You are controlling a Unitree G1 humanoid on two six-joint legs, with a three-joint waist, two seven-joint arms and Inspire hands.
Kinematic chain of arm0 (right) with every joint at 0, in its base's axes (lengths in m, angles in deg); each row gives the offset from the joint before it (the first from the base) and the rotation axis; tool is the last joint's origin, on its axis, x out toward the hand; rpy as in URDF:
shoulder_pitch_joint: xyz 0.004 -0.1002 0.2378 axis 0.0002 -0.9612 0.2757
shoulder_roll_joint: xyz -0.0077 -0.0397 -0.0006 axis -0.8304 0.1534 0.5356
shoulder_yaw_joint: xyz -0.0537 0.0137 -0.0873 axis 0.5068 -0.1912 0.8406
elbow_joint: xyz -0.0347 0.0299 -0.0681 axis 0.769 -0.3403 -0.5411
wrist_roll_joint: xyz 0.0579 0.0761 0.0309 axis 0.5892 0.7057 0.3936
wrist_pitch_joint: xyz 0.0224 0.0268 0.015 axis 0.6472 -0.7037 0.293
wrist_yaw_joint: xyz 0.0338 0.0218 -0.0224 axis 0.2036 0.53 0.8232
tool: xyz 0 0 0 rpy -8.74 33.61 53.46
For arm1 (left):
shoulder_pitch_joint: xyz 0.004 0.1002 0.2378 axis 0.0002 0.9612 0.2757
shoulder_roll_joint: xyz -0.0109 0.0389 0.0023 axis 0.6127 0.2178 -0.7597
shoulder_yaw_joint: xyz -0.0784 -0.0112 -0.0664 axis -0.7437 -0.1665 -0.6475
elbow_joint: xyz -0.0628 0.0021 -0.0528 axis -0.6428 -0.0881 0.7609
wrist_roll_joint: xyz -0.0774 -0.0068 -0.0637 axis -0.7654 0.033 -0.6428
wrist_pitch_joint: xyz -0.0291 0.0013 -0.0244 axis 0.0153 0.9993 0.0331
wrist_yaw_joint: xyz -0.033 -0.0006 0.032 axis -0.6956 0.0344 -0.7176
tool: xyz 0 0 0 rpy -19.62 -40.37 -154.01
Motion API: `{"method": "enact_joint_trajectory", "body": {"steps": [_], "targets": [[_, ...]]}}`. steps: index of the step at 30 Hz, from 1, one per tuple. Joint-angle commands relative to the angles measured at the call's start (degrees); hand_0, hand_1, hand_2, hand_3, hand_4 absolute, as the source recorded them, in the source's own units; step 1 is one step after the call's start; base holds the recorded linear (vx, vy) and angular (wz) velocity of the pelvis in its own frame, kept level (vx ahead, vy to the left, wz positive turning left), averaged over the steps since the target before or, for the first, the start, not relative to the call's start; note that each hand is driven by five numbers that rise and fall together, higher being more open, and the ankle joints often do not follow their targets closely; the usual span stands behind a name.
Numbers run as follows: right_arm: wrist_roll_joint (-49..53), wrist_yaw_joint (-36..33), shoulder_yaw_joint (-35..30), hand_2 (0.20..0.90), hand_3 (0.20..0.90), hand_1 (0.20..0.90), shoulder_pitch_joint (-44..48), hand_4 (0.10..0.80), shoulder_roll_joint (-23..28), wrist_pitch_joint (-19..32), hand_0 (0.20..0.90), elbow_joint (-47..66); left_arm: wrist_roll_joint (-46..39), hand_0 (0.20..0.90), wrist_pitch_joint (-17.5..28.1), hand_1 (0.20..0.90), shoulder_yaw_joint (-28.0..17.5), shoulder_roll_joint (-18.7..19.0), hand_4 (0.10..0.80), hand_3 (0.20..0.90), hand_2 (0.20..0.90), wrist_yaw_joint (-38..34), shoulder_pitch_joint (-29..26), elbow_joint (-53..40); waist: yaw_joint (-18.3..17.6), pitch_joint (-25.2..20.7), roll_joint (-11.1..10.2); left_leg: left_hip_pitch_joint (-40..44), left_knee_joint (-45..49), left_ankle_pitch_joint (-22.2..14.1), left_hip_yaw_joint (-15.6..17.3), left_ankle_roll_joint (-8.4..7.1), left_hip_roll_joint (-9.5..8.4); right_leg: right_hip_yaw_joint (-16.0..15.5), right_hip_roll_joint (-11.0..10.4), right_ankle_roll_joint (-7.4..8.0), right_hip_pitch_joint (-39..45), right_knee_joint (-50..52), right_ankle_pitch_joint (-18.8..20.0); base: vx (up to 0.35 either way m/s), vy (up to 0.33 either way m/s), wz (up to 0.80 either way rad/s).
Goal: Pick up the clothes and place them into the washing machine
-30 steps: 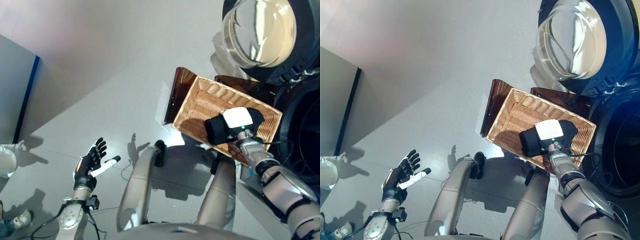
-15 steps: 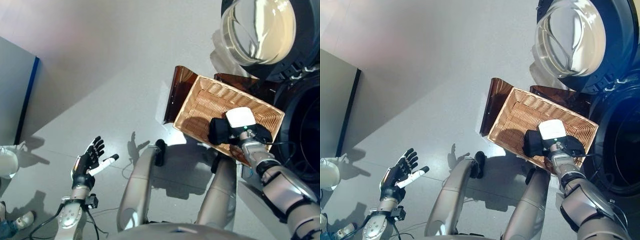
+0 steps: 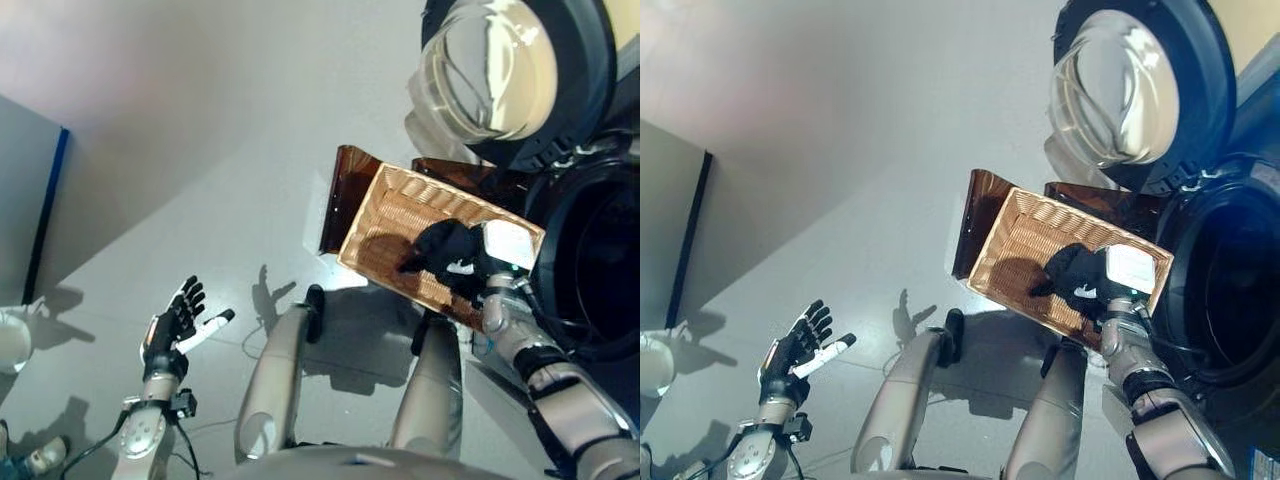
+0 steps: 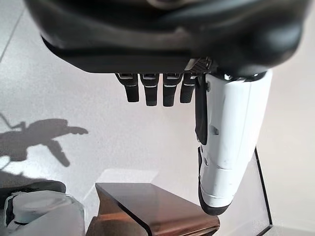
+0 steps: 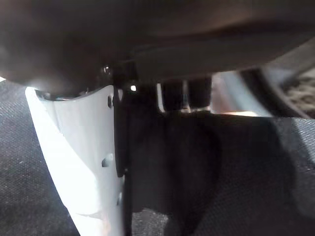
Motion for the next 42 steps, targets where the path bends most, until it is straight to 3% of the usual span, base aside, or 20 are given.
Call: {"method": "enact_joint_trajectory", "body": {"steps": [1, 11, 12, 14, 15, 17, 20, 29, 37, 42], "targets": [[11.50, -2.88, -3.90, 0.200, 0.200, 0.200, -0.51, 0.300, -0.34, 7.26, 0.200, 3.15, 0.32, 0.900, 4.27, 0.900, -4.78, 2.87, 0.800, 0.900, 0.900, -2.45, 2.01, -0.25, 0.17, -3.23, -1.47, 2.56, -12.61, 8.66, -1.11, -2.82, 1.66, -1.08, -0.81, -2.91, 5.03, -1.64, 2.56, 0.062, -0.019, -0.13], [36.01, 4.88, -12.61, 0.200, 0.200, 0.200, -2.84, 0.300, -6.35, 14.03, 0.200, -0.92, 0.34, 0.900, 2.73, 0.900, -4.54, 0.86, 0.800, 0.900, 0.900, -2.06, 0.21, 2.63, -0.86, -4.02, -2.17, 11.41, -23.01, 11.78, -0.45, -3.12, 1.36, -3.21, -1.60, -1.49, 13.20, -12.19, 6.13, 0.062, -0.005, -0.04], [43.68, 7.24, -14.96, 0.200, 0.200, 0.200, -3.01, 0.300, -8.44, 16.03, 0.200, -2.41, 0.52, 0.900, 2.33, 0.900, -3.98, 0.01, 0.800, 0.900, 0.900, -1.95, -0.19, 2.95, -1.05, -4.29, -2.30, 13.09, -25.12, 12.49, -0.20, -3.31, 1.43, -3.75, -1.65, -1.19, 14.66, -14.12, 6.63, 0.080, 0.002, -0.07], [47.29, 8.78, -15.81, 0.200, 0.200, 0.200, -3.14, 0.300, -9.30, 17.02, 0.200, -3.20, 0.41, 0.900, 2.08, 0.900, -3.69, -0.53, 0.800, 0.900, 0.900, -1.67, -0.27, 2.93, -1.14, -4.32, -2.40, 13.83, -25.94, 12.77, -0.20, -3.41, 1.50, -3.92, -1.63, -1.11, 15.37, -14.94, 6.86, 0.058, -0.005, -0.04], [55.80, 11.10, -18.24, 0.200, 0.200, 0.200, -3.32, 0.300, -11.25, 19.07, 0.200, -3.93, 0.43, 0.900, 1.79, 0.900, -3.35, -1.11, 0.800, 0.900, 0.900, -1.55, -0.54, 2.64, -1.22, -4.54, -2.54, 14.39, -26.12, 12.71, -0.22, -3.48, 1.79, -4.23, -1.70, -0.96, 15.99, -15.45, 6.99, 0.031, -0.013, -0.03], [59.73, 12.42, -19.45, 0.200, 0.200, 0.200, -3.17, 0.300, -11.99, 20.13, 0.200, -4.98, 0.47, 0.900, 1.52, 0.900, -3.16, -1.28, 0.800, 0.900, 0.900, -1.52, -0.79, 3.04, -1.15, -4.63, -2.52, 14.61, -25.96, 12.53, -0.34, -3.53, 1.91, -4.22, -1.74, -0.90, 16.34, -15.66, 7.10, 0.044, -0.019, -0.05], [77.35, 18.89, -24.46, 0.200, 0.200, 0.200, -2.12, 0.300, -15.17, 23.87, 0.200, -5.51, -0.13, 0.900, 0.66, 0.900, -2.83, -2.12, 0.800, 0.900, 0.900, -1.14, -1.01, 3.25, -1.20, -5.53, -2.46, 15.40, -25.53, 11.87, -0.50, -3.78, 2.12, -4.12, -1.87, -0.73, 17.26, -16.26, 7.05, 0.070, -0.020, -0.03], [104.25, 27.14, -33.51, 0.200, 0.200, 0.200, 0.93, 0.300, -21.16, 29.71, 0.200, -4.60, -2.90, 0.900, -0.29, 0.900, -1.05, -2.93, 0.800, 0.900, 0.900, -0.53, -0.91, 2.89, -0.90, -6.55, -1.77, 16.21, -26.03, 11.56, -0.56, -3.91, 2.09, -4.05, -1.63, -0.43, 18.03, -17.15, 6.80, 0.021, -0.006, -0.01], [106.82, 25.67, -35.75, 0.200, 0.200, 0.200, 3.80, 0.300, -21.26, 33.44, 0.200, -3.00, -4.75, 0.900, 0.03, 0.900, 1.08, -2.62, 0.800, 0.900, 0.900, -0.32, -0.40, 1.71, -0.66, -5.89, -0.53, 14.12, -23.85, 11.21, -0.33, -3.62, 1.79, -3.10, -1.55, -0.67, 16.26, -16.18, 6.86, -0.014, 0.006, -0.01], [107.25, 24.53, -36.30, 0.200, 0.200, 0.200, 6.13, 0.300, -19.64, 34.91, 0.200, -3.26, -5.56, 0.900, 0.81, 0.900, 1.27, -1.53, 0.800, 0.900, 0.900, -0.74, 0.08, -1.32, -0.67, -3.56, 0.30, 9.93, -16.03, 7.92, -0.56, -3.24, 1.53, -1.48, -1.11, -1.50, 12.71, -9.15, 3.38, -0.053, 0.004, 0.00]]}}
